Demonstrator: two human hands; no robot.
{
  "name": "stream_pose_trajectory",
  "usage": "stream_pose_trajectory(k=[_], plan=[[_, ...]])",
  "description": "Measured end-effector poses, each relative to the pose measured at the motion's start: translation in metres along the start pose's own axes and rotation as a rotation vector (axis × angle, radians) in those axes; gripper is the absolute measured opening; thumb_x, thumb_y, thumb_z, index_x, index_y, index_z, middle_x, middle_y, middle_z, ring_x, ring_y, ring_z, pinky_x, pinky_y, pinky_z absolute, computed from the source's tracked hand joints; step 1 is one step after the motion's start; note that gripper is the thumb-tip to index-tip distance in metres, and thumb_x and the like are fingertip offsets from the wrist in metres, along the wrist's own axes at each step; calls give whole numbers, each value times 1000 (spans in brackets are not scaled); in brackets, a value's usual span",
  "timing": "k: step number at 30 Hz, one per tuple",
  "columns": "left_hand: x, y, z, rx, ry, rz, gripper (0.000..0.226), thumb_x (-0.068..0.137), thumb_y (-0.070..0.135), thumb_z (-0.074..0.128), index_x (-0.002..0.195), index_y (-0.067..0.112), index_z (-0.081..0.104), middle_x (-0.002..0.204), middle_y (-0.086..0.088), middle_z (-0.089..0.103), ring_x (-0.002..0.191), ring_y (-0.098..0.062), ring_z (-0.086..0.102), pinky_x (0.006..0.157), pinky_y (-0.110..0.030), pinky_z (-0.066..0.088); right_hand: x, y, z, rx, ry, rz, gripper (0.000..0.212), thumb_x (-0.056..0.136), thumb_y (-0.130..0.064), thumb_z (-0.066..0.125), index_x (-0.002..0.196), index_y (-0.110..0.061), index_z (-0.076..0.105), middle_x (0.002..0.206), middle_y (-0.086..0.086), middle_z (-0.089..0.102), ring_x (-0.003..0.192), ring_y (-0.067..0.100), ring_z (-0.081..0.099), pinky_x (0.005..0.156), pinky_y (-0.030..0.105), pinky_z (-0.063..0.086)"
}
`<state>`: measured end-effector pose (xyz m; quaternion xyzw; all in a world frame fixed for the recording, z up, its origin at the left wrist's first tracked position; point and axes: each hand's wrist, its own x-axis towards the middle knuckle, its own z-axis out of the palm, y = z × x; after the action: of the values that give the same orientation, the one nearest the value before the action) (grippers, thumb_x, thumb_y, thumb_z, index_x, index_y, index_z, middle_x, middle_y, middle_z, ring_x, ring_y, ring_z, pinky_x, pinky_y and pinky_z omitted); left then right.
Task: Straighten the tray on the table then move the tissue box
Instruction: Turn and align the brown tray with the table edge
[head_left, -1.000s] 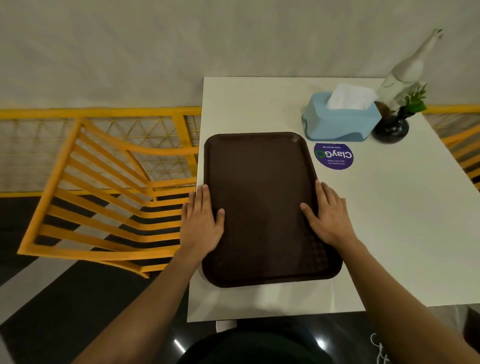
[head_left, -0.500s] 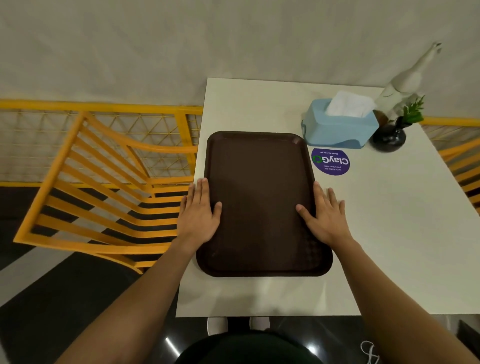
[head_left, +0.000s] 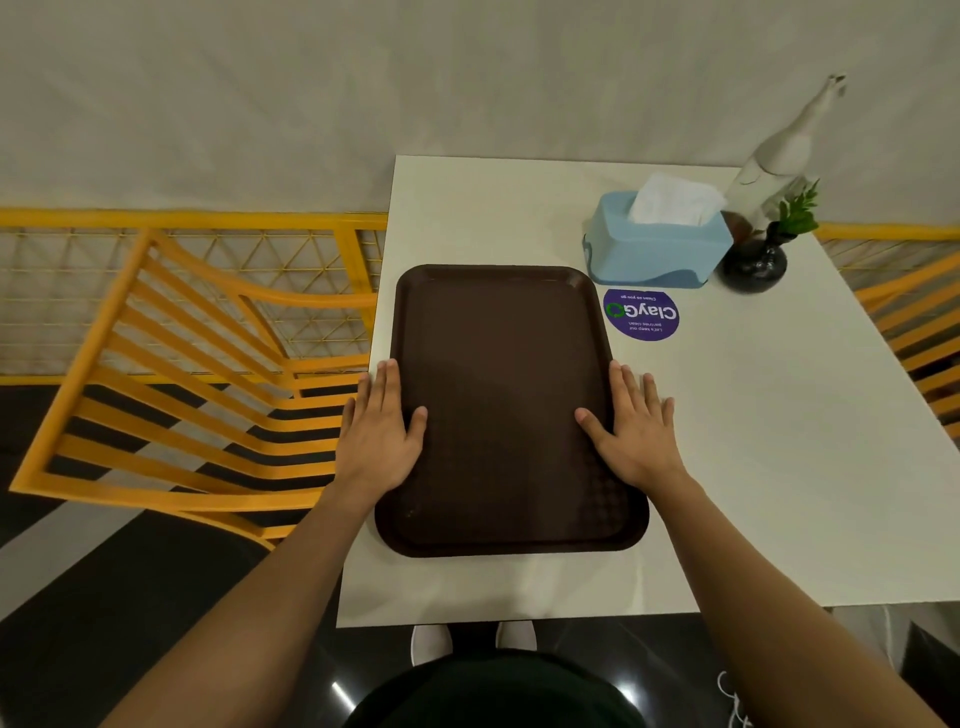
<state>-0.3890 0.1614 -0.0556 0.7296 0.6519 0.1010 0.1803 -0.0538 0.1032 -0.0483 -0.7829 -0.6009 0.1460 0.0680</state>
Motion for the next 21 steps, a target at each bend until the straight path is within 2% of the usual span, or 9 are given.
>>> stream_pose_trajectory(k=[10, 21], plan=[[-1, 0, -2, -48, -12, 6, 78, 102, 55, 31, 161, 20, -6, 170, -4, 4, 155, -25, -4, 124, -48, 16, -2, -3, -2, 10, 0, 8, 86, 94, -75, 23, 160, -29, -5, 169, 2, 4, 154, 31, -2, 120, 56, -2], [-1, 1, -5, -135, -23, 13, 78, 102, 55, 35, 161, 21, -3, 170, -3, 7, 155, -24, -5, 122, -47, 14, 0, -1, 1, 8, -1, 22, 86, 93, -77, 24, 160, -31, -6, 169, 1, 5, 154, 31, -1, 120, 57, -1]])
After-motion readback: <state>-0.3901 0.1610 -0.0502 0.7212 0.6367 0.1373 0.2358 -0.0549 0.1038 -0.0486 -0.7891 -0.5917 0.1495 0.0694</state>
